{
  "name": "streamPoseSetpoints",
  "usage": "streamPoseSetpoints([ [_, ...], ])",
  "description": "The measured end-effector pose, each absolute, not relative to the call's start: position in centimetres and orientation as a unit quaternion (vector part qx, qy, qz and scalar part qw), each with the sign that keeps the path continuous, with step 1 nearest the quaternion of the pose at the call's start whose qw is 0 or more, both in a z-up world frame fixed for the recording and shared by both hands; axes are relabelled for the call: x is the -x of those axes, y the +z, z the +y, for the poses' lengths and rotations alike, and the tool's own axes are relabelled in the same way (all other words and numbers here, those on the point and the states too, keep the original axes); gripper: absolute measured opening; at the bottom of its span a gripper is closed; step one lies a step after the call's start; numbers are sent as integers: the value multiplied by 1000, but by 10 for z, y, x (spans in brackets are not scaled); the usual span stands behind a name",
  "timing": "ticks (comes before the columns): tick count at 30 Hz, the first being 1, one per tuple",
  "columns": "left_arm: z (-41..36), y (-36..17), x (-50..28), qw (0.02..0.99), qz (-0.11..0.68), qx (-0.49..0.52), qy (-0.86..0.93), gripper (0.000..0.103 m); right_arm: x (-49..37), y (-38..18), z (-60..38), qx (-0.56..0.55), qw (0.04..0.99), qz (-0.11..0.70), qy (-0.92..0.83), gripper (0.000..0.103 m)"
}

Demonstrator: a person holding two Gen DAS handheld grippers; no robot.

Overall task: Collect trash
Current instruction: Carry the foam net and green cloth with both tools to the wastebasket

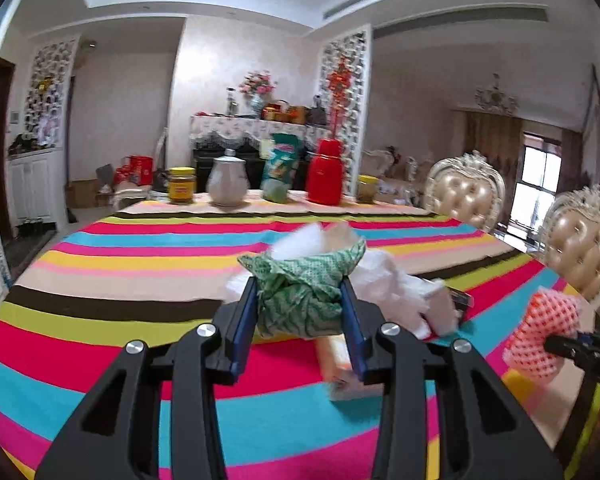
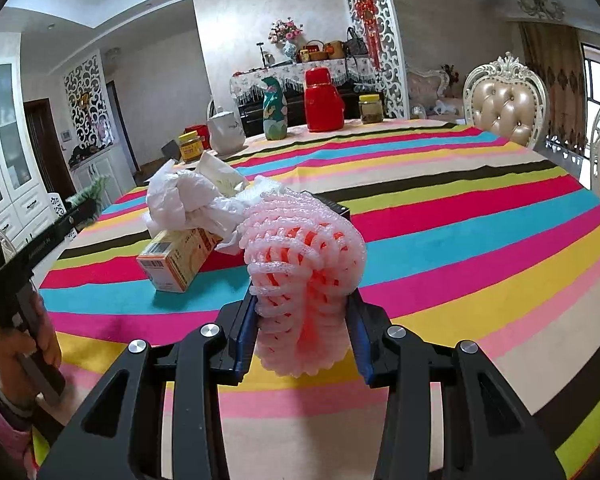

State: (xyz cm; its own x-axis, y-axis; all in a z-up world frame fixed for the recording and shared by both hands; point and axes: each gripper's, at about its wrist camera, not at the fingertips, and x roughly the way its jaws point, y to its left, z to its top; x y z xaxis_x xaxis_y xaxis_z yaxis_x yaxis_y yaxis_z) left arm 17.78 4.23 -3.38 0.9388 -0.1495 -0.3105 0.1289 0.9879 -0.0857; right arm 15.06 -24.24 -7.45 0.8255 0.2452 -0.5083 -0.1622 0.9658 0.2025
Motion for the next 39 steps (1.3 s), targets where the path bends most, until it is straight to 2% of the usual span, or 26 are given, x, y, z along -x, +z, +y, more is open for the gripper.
streamPoseSetpoints([
  [10, -26, -40, -152, 964, 209, -38, -160, 40, -125, -60, -266, -72, 960, 255, 95, 40],
  [20, -85, -58, -141, 935, 262, -59, -231, 40, -97, -64, -295, -76, 961, 255, 68, 40],
  [39, -203, -59, -110, 890, 268, -120, -349, 40, -52, -66, -368, -97, 965, 245, -10, 40],
])
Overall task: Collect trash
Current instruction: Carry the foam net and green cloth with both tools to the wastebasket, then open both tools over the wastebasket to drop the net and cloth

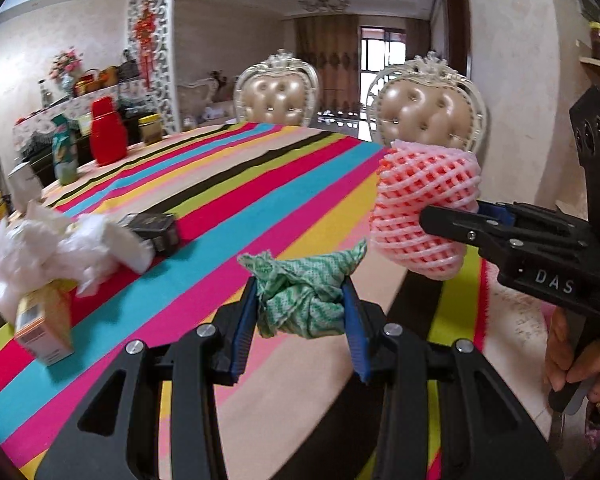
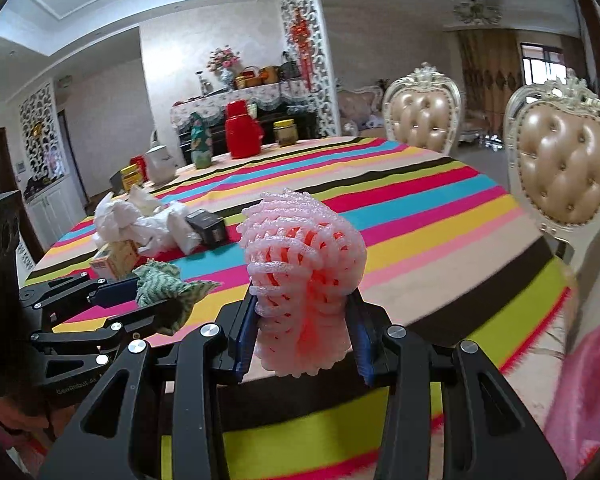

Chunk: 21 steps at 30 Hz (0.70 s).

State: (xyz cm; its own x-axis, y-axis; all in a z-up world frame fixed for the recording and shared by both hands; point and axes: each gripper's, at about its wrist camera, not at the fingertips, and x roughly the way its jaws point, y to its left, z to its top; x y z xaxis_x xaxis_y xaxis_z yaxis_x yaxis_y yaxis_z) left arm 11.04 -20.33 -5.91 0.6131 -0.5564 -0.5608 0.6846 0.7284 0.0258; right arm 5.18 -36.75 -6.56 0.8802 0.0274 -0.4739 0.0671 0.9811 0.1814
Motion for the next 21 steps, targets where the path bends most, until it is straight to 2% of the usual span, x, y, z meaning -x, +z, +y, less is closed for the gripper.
streamPoseSetpoints([
  [13, -278, -42, -83, 881, 226, -93, -404, 40, 22, -64, -437, -103, 962, 217, -131, 40],
  [21, -344, -37, -45, 843, 210, -95, -485, 40, 85, -68, -486, -111, 941, 212, -238, 40],
])
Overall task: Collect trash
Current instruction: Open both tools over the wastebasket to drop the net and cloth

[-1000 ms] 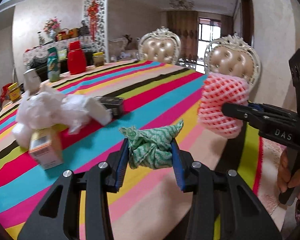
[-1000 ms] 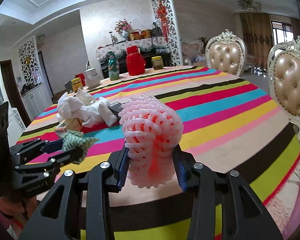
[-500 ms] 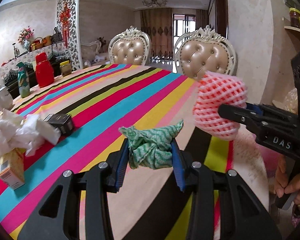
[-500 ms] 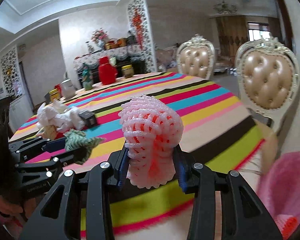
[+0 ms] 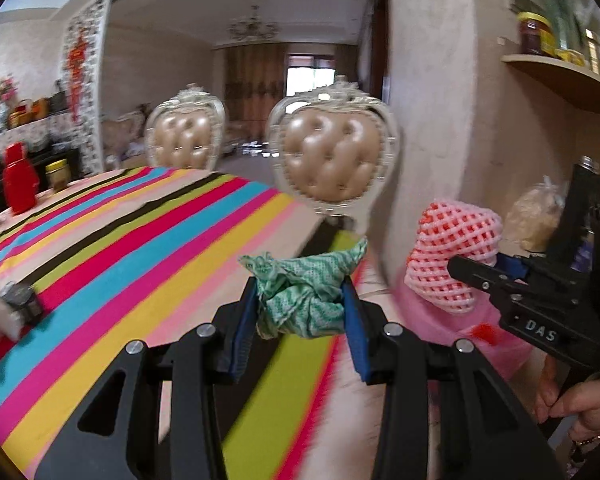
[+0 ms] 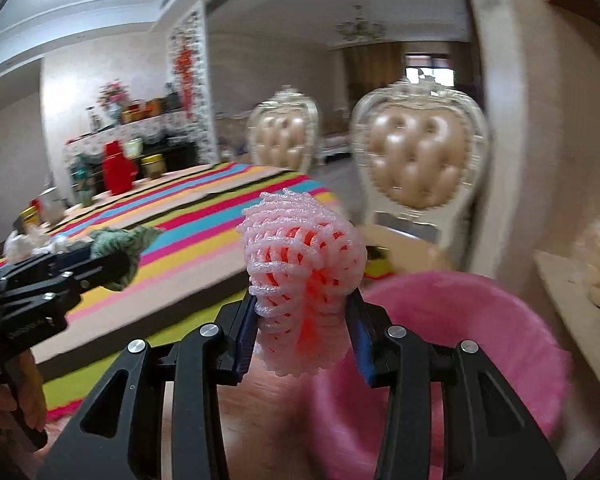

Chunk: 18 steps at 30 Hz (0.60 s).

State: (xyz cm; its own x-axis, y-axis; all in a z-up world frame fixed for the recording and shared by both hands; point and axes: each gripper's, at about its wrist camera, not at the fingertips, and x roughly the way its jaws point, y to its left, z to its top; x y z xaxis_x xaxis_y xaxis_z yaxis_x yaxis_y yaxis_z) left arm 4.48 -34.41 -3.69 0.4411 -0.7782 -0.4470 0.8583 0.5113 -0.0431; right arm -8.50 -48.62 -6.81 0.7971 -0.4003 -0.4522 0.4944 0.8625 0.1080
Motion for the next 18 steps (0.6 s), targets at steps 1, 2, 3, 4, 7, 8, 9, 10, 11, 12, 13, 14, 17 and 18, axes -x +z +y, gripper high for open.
streamPoseSetpoints([
  [1, -353, -37, -40, 838, 208, -95, -495, 41, 94, -69, -494, -115, 937, 212, -252, 40],
  [2, -362, -36, -33, 831, 206, -96, -508, 41, 103, -71, -502, -119, 933, 213, -265, 40],
  [3, -370, -37, -28, 826, 205, -97, -517, 41, 110, -72, -508, -121, 930, 213, -275, 41],
  [4, -382, -38, -22, 818, 205, -100, -528, 42, 117, -73, -513, -123, 926, 213, -285, 41],
  [7, -409, -42, -7, 799, 212, -105, -553, 42, 138, -75, -530, -131, 917, 212, -311, 41],
  [8, -416, -44, -4, 794, 214, -106, -558, 42, 143, -76, -535, -133, 914, 212, -318, 41],
  [9, -423, -46, 0, 790, 217, -106, -564, 42, 150, -77, -540, -136, 912, 212, -325, 42],
  [10, -433, -47, 3, 784, 221, -106, -570, 42, 156, -79, -545, -141, 909, 212, -329, 42],
  [11, -439, -49, 8, 779, 223, -107, -576, 42, 162, -81, -549, -144, 908, 212, -332, 42],
  [12, -444, -50, 11, 776, 224, -108, -580, 42, 167, -83, -553, -148, 905, 212, -337, 43],
  [13, -451, -51, 14, 772, 226, -110, -584, 42, 171, -84, -557, -150, 904, 212, -340, 43],
  [14, -460, -53, 17, 767, 229, -111, -589, 42, 175, -87, -561, -154, 902, 213, -342, 44],
  [17, -483, -59, 22, 749, 243, -107, -607, 52, 183, -90, -569, -167, 901, 210, -341, 49],
  [18, -491, -61, 24, 742, 246, -109, -614, 58, 185, -92, -572, -171, 901, 209, -338, 51],
])
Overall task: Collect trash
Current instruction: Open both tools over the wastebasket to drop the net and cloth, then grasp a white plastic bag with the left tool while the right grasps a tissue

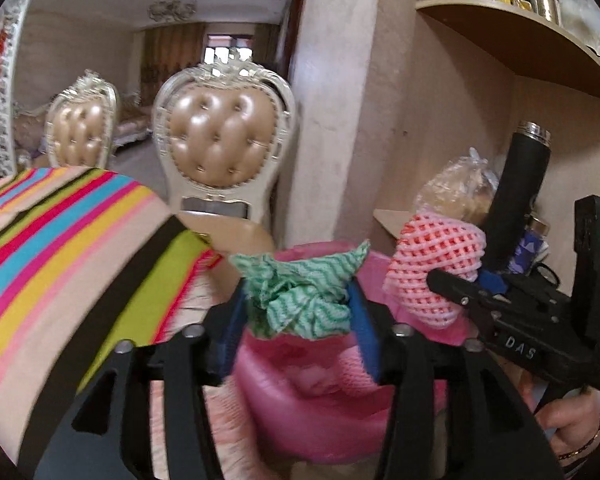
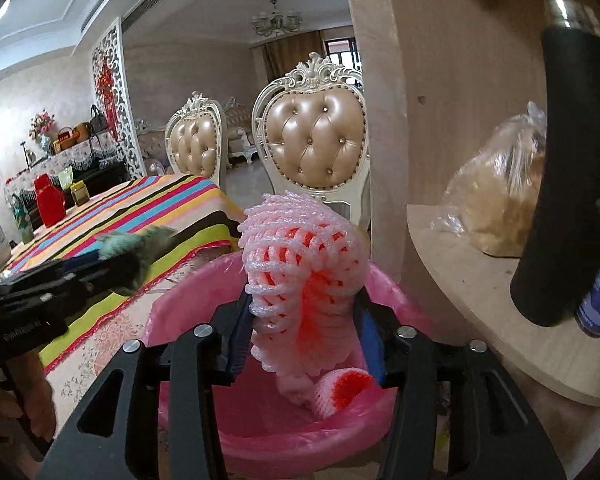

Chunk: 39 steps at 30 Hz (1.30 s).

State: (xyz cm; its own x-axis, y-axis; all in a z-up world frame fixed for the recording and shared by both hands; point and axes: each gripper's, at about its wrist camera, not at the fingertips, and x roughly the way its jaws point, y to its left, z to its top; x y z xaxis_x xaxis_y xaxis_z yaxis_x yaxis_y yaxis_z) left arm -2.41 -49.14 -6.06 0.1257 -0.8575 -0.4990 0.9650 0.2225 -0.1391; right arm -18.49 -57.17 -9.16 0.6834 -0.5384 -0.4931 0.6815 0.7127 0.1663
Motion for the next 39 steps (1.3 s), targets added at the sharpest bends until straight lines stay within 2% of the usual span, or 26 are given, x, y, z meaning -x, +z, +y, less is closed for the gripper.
streamPoseSetpoints([
  [1, -495, -62, 25, 740, 246, -111, -615, 72, 185, -92, -574, -173, 902, 209, -336, 53],
  [2, -499, -63, 25, 741, 246, -112, -615, 81, 185, -93, -574, -175, 902, 209, -334, 57],
  [5, -492, -65, 19, 747, 242, -106, -610, 86, 180, -93, -576, -174, 904, 206, -331, 67],
  [11, -446, -52, -9, 795, 221, -94, -557, 98, 174, -87, -570, -170, 909, 197, -327, 76],
  [23, -320, -37, -81, 875, 231, -85, -416, 98, 109, -74, -517, -144, 933, 214, -250, 79],
  [39, -85, -44, -171, 959, 234, -43, -152, 98, -51, -66, -343, -67, 962, 264, -22, 80],
])
